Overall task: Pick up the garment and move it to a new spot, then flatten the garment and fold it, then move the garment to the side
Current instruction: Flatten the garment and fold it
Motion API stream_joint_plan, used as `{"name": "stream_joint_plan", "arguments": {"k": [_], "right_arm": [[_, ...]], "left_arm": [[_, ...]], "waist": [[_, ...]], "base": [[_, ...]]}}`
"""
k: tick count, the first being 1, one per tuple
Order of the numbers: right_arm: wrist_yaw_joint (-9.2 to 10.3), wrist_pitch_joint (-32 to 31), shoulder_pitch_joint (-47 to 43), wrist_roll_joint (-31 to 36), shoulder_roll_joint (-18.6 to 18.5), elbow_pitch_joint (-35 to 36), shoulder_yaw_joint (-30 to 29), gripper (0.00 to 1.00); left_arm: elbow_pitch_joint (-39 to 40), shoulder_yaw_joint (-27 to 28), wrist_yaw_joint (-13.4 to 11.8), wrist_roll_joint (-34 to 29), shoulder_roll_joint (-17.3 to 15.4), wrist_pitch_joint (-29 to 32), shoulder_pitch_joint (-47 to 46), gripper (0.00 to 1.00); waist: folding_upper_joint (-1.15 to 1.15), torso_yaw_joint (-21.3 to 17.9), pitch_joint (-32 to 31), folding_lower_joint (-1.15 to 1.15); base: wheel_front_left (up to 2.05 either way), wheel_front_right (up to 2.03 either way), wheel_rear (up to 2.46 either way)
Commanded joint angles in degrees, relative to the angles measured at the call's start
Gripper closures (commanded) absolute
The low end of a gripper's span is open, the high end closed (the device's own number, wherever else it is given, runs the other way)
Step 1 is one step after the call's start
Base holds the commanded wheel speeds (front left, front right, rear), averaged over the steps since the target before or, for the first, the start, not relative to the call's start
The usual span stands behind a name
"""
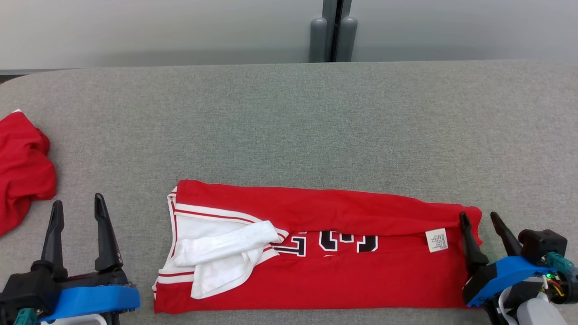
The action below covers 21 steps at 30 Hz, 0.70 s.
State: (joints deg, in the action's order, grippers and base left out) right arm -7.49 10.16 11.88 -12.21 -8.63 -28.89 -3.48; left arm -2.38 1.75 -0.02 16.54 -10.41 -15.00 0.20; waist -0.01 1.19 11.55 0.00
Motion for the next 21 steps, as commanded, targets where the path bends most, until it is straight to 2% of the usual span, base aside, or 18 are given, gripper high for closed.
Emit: {"name": "stream_joint_plan", "arguments": {"k": [1, 6, 14, 15, 16, 17, 18, 21], "right_arm": [[-0.01, -0.09, 0.63, 0.08, 0.20, -0.46, 0.12, 0.00], [-0.01, -0.91, -0.26, -0.50, 1.51, -4.50, 1.09, 0.00], [-0.02, -1.70, -0.65, -0.86, 3.07, -9.86, 3.05, 0.00], [-0.02, -1.91, -0.76, -1.03, 3.44, -10.38, 3.50, 0.06], [-0.04, -2.01, -0.80, -1.26, 3.77, -10.84, 3.90, 0.57], [-0.07, -1.93, -0.81, -1.61, 4.03, -11.27, 4.24, 0.93], [-0.08, -1.85, -0.79, -1.86, 4.26, -11.61, 4.59, 1.00], [0.02, -0.86, -0.44, -2.66, 4.17, -12.24, 4.53, 1.00]], "left_arm": [[0.19, 0.54, 0.11, -0.76, 0.46, -0.25, 0.51, 0.00], [-0.60, 3.69, 1.21, -6.43, 3.26, -0.25, 1.29, 0.00], [-2.57, 4.69, 3.46, -10.75, 4.98, -0.25, -0.08, 0.00], [-2.62, 4.54, 3.65, -11.10, 5.15, -0.25, -0.27, 0.00], [-2.66, 4.47, 3.89, -11.30, 5.34, -0.25, -0.45, 0.00], [-2.70, 4.20, 4.07, -11.85, 5.45, -0.25, -0.55, 0.00], [-2.72, 4.15, 4.18, -12.16, 5.61, -0.25, -0.60, 0.00], [-2.85, 4.54, 4.22, -12.77, 5.95, -0.25, -0.47, 0.00]], "waist": [[0.01, 0.11, 0.11, 0.00], [0.01, 0.03, 0.21, 0.00], [0.01, -0.49, 0.34, 0.00], [0.01, -0.51, 0.33, 0.00], [0.01, -0.54, 0.27, 0.00], [0.01, -0.58, 0.19, 0.00], [0.01, -0.61, 0.10, 0.00], [0.01, -0.83, -0.17, 0.00]], "base": [[0.00, 0.00, 0.00], [0.00, 0.00, 0.00], [0.00, 0.00, 0.00], [0.00, 0.00, 0.00], [0.00, 0.00, 0.00], [0.00, 0.00, 0.00], [0.00, 0.00, 0.00], [0.00, 0.00, 0.00]]}}
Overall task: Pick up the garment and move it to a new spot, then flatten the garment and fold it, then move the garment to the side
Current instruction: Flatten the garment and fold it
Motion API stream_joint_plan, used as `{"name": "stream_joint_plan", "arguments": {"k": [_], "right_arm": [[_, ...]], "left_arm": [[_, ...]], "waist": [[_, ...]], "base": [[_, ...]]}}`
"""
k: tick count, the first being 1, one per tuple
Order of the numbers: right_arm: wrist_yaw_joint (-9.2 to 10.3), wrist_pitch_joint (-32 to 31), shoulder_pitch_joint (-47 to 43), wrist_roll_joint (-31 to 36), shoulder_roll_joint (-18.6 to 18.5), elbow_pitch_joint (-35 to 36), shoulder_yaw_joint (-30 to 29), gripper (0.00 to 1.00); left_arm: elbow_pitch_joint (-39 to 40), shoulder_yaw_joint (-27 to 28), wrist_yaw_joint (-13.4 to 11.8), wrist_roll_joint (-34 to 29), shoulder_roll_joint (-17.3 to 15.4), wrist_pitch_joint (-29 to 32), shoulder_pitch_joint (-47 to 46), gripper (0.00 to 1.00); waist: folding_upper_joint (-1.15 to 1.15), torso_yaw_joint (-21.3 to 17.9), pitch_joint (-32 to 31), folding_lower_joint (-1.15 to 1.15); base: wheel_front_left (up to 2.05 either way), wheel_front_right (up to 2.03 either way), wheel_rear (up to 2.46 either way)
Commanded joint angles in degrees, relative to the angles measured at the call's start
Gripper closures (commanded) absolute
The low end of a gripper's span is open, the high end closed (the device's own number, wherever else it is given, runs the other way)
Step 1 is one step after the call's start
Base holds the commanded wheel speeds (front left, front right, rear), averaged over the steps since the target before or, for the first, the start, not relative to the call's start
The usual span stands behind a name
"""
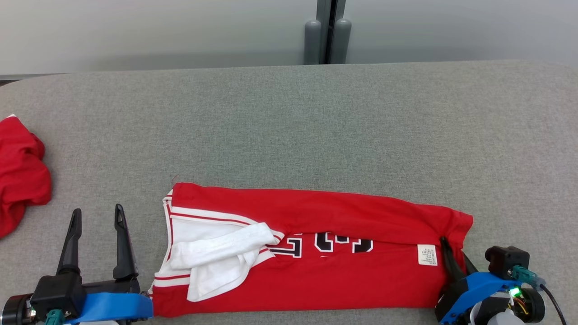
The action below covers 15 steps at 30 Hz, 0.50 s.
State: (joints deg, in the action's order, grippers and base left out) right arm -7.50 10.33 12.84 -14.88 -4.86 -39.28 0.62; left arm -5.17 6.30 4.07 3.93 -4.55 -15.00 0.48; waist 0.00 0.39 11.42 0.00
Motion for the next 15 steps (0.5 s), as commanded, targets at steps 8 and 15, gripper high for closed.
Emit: {"name": "stream_joint_plan", "arguments": {"k": [8, 15], "right_arm": [[0.06, 2.26, 0.70, -1.77, -4.32, -0.83, -4.35, 1.00], [0.04, 1.44, 1.43, -1.41, -10.95, 0.20, -11.23, 1.00]], "left_arm": [[-0.54, 1.58, -0.44, -0.92, 0.55, -0.25, 0.66, 0.00], [-0.71, 1.70, 0.02, -1.42, 0.84, -0.25, 1.41, 0.00]], "waist": [[0.00, -1.23, -1.42, 0.00], [0.00, -1.69, -2.31, 0.00]], "base": [[0.00, 0.00, 0.00], [0.00, 0.00, 0.00]]}}
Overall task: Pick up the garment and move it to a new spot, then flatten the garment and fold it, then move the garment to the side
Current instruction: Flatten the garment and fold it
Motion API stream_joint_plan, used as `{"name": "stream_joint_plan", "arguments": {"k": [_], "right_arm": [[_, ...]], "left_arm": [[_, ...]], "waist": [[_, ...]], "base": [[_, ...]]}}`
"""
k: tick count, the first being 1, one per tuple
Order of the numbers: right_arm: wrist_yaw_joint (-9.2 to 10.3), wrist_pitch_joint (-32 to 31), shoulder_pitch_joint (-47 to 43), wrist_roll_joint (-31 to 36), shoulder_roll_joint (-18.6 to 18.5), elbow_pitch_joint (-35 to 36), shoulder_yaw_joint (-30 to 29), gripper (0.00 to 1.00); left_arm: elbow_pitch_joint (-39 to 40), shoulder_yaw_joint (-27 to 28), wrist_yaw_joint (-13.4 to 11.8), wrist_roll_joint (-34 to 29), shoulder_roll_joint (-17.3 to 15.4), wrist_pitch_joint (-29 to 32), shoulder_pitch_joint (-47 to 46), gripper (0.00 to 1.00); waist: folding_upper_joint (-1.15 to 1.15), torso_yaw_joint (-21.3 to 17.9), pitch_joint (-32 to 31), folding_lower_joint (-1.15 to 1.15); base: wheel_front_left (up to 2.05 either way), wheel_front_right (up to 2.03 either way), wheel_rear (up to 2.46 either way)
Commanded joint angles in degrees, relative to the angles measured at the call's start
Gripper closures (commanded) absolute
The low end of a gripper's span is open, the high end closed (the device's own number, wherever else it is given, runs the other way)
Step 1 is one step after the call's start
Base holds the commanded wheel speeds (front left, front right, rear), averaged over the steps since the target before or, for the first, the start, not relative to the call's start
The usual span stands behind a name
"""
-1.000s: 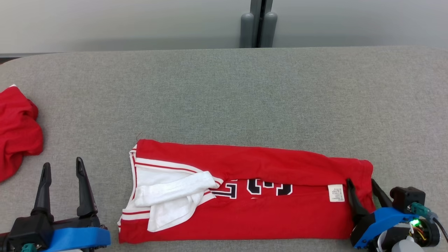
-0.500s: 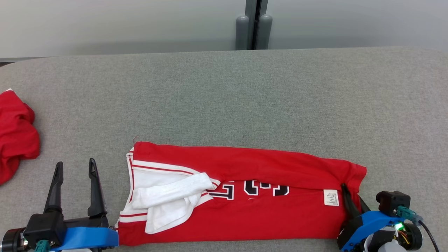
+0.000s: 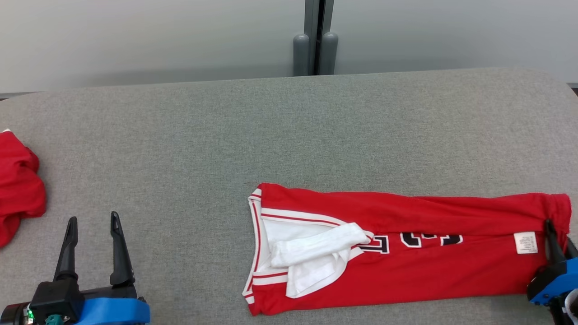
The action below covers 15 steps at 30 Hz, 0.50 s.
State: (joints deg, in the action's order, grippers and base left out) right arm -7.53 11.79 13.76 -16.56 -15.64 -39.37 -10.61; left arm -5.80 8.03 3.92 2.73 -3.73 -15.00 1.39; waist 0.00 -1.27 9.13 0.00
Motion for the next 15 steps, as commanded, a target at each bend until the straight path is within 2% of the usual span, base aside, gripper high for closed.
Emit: {"name": "stream_joint_plan", "arguments": {"k": [1, 4, 7, 15], "right_arm": [[0.05, -0.23, 0.55, 0.34, -0.67, 0.56, -0.50, 1.00], [0.05, -1.58, 0.80, 0.56, -1.26, 1.80, -1.06, 1.00], [0.04, -2.96, 0.29, 0.05, -0.11, 4.37, 0.04, 1.00], [0.03, -5.82, -3.05, 0.76, 5.46, 14.71, 5.87, 1.00]], "left_arm": [[-0.14, -0.01, 0.17, -0.27, 0.07, -0.25, 0.53, 0.00], [-0.33, 0.09, 0.17, -0.22, 0.17, -0.25, 0.59, 0.00], [-0.37, 0.10, 0.12, -0.16, 0.29, -0.25, 0.81, 0.00], [-0.79, -0.17, -0.12, 0.19, 0.56, -0.25, 1.01, 0.00]], "waist": [[0.00, -0.11, -0.14, 0.00], [0.00, -0.35, -0.44, 0.00], [0.00, -0.52, -0.69, 0.00], [0.00, -0.73, -1.10, 0.00]], "base": [[0.00, 0.00, 0.00], [0.00, 0.00, 0.00], [0.00, 0.00, 0.00], [0.00, 0.00, 0.00]]}}
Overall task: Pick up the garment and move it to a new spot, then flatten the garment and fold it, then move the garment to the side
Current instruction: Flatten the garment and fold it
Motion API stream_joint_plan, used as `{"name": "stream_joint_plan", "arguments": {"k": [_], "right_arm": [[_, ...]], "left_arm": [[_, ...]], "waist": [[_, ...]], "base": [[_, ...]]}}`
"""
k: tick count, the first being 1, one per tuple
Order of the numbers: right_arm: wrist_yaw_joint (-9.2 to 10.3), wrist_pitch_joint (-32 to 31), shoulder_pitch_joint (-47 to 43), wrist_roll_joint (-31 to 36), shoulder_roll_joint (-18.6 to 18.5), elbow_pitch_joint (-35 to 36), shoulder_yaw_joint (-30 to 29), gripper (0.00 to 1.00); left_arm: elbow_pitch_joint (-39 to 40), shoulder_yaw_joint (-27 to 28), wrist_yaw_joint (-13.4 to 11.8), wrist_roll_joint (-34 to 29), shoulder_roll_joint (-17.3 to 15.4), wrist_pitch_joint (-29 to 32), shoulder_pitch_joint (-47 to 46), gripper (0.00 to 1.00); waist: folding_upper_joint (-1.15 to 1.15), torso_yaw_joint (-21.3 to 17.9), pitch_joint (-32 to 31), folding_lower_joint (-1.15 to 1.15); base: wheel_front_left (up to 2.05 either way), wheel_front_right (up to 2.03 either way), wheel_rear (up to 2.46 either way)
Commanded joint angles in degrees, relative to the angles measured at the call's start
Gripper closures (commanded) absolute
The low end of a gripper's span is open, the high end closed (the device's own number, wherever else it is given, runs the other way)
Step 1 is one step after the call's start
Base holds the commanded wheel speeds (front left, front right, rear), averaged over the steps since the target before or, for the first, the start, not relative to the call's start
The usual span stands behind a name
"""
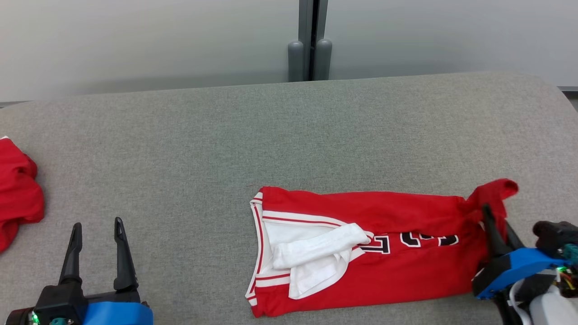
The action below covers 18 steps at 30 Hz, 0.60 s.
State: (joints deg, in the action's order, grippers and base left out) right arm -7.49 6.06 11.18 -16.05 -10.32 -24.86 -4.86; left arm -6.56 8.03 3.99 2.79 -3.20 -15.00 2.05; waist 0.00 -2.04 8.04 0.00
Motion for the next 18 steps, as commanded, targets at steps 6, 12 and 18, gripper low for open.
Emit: {"name": "stream_joint_plan", "arguments": {"k": [6, 12, 18], "right_arm": [[-0.01, -1.96, -1.63, -0.61, 3.60, 6.09, 7.87, 1.00], [-0.01, -3.16, 0.43, -1.47, 5.91, 7.89, 15.61, 1.00], [-0.01, -2.50, 4.38, -3.37, 7.31, 6.12, 23.24, 1.00]], "left_arm": [[-0.49, -0.61, -0.15, 0.21, 0.19, -0.25, 0.02, 0.00], [-0.97, -0.86, 0.07, 0.32, 0.22, -0.26, -1.05, 0.00], [-1.48, -1.43, 0.34, 0.42, 0.27, -0.26, -1.61, 0.00]], "waist": [[0.00, 0.54, -0.28, 0.00], [0.00, 1.45, -0.13, 0.00], [0.00, 2.56, 0.13, 0.00]], "base": [[0.00, 0.00, 0.00], [0.00, 0.00, 0.00], [0.00, 0.00, 0.00]]}}
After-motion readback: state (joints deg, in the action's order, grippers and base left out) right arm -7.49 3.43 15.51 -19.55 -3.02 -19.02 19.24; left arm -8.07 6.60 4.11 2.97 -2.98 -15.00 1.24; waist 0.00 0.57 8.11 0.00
